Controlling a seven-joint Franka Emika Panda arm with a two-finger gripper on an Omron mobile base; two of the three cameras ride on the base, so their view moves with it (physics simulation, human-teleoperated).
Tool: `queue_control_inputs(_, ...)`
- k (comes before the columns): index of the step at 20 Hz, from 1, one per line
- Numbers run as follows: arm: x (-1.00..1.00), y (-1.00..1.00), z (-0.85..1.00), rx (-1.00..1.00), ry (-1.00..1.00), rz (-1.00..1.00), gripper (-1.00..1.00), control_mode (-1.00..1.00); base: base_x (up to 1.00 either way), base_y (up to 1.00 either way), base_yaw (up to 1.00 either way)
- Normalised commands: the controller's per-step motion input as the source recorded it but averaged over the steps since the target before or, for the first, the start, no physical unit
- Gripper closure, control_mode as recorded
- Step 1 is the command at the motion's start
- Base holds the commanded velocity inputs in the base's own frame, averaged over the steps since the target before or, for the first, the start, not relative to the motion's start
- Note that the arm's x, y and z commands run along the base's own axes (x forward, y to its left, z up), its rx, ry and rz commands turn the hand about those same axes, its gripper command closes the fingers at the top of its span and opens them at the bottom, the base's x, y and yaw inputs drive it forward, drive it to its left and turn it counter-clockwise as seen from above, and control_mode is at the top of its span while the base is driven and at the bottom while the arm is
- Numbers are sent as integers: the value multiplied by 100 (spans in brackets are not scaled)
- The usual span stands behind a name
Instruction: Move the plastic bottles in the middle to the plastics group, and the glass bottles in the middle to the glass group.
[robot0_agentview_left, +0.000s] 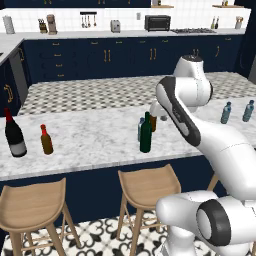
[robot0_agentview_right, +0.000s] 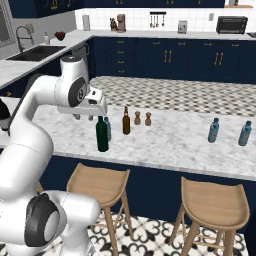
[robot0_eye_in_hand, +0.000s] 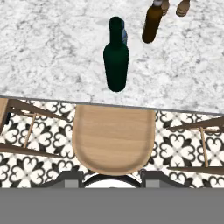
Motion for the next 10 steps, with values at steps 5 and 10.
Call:
queue_control_inputs(5, -5, -1, -4, 0, -1, 0, -100, -100, 0, 0, 0)
queue_control_inputs(10, 24, 15, -6, 0, -13, 0, -100, -100, 0, 0, 0)
